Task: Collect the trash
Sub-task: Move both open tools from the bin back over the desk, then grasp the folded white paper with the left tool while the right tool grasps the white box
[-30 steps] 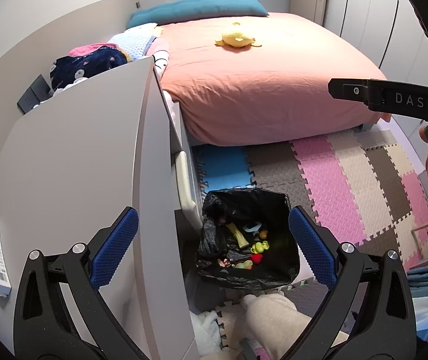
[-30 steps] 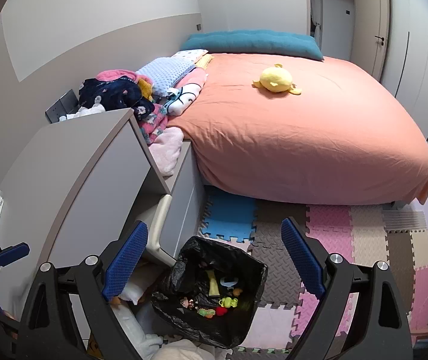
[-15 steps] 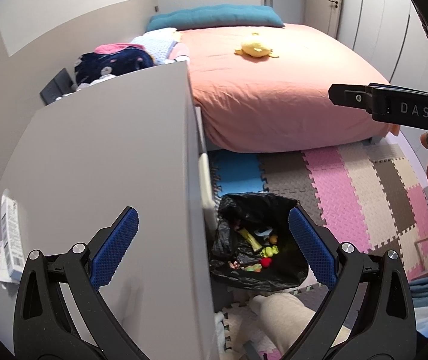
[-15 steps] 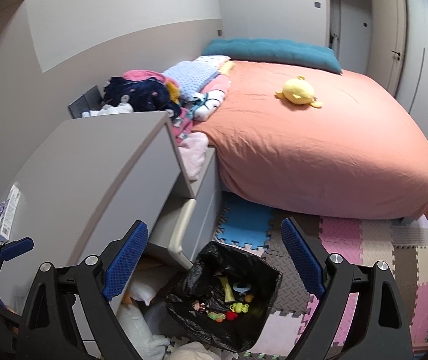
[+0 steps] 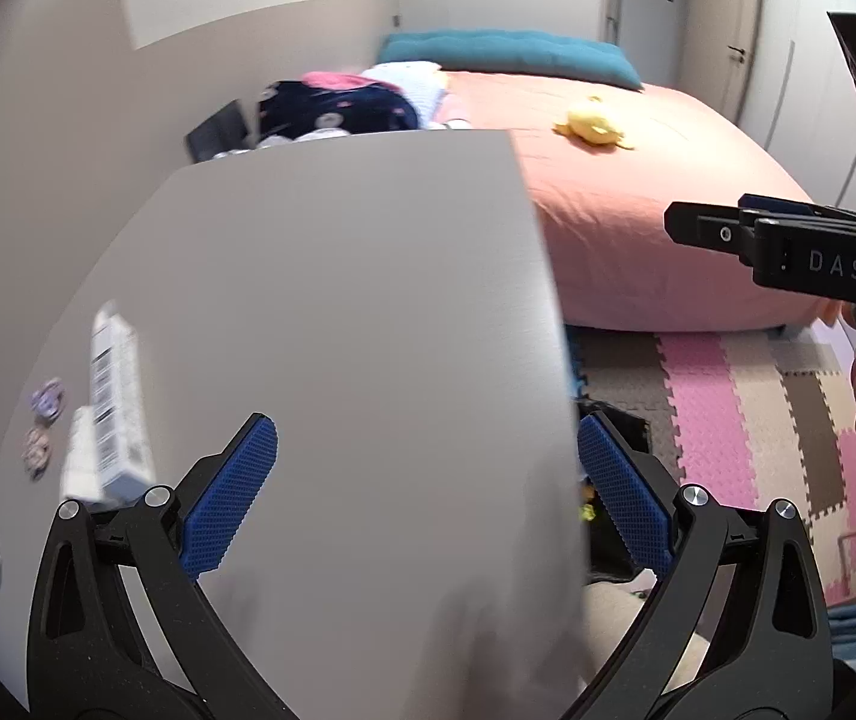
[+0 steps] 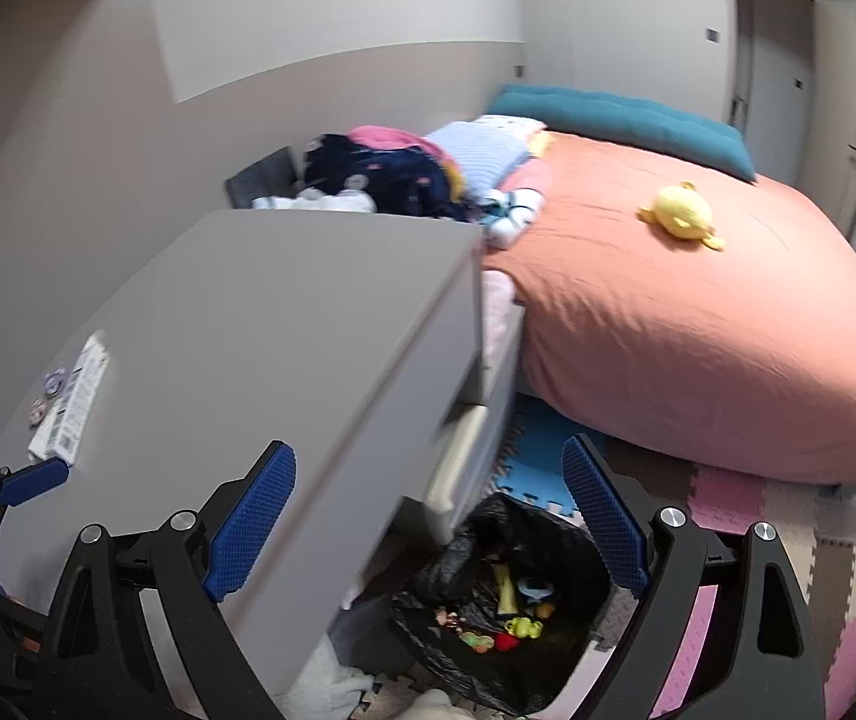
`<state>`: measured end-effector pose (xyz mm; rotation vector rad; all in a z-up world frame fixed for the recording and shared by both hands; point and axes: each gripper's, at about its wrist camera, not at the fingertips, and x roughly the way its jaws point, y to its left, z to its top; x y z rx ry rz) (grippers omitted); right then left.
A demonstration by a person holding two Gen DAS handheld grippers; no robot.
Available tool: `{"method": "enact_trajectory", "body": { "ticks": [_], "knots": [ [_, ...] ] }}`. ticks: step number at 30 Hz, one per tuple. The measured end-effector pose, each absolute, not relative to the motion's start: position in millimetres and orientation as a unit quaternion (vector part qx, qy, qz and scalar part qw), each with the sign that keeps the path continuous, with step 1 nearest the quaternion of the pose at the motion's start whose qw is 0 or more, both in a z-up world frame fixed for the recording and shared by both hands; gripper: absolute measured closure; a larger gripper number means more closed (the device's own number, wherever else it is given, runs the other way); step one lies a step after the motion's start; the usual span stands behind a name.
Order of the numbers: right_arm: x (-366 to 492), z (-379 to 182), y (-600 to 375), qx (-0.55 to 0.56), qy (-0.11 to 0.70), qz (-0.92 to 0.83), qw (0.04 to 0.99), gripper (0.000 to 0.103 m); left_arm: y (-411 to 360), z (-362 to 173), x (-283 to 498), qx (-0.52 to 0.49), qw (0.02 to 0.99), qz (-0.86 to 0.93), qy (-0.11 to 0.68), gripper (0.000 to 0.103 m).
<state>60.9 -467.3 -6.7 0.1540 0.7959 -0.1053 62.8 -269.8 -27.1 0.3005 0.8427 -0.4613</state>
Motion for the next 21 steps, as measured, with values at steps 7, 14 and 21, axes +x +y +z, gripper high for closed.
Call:
{"method": "enact_trajectory", "body": {
  "ticks": [7,14,21],
  "knots": [
    [79.0,-6.2,-417.7,0.055,0.391,-0.014,0.918,0.013,-220.8,-21.8,68.1,0.115,0.889,-0.182,0.405,0.006],
    [92.5,-6.8,-376.8,0.04,0.397,0.015,0.917,0.013,-175.0,-18.4,70.3,0.089,0.899,-0.148,0.402,0.006],
    [103.6,-7.8,-343.5,0.028,0.398,0.038,0.916,0.013,-125.7,-16.3,78.6,0.052,0.912,-0.097,0.395,0.006]
  ]
}}
